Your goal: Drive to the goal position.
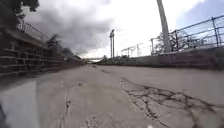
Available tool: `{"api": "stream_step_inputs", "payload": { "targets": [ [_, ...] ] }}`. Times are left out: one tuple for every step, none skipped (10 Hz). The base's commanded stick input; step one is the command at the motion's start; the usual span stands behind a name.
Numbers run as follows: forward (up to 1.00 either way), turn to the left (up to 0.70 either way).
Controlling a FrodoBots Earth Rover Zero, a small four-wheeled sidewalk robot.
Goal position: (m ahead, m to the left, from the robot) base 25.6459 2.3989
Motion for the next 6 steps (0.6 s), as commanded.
{"api": "stream_step_inputs", "payload": {
  "targets": [
    [0.70,0.00],
    [0.70,0.00],
    [0.70,0.00],
    [0.70,0.00],
    [0.70,0.00],
    [0.70,0.00]
  ]
}}
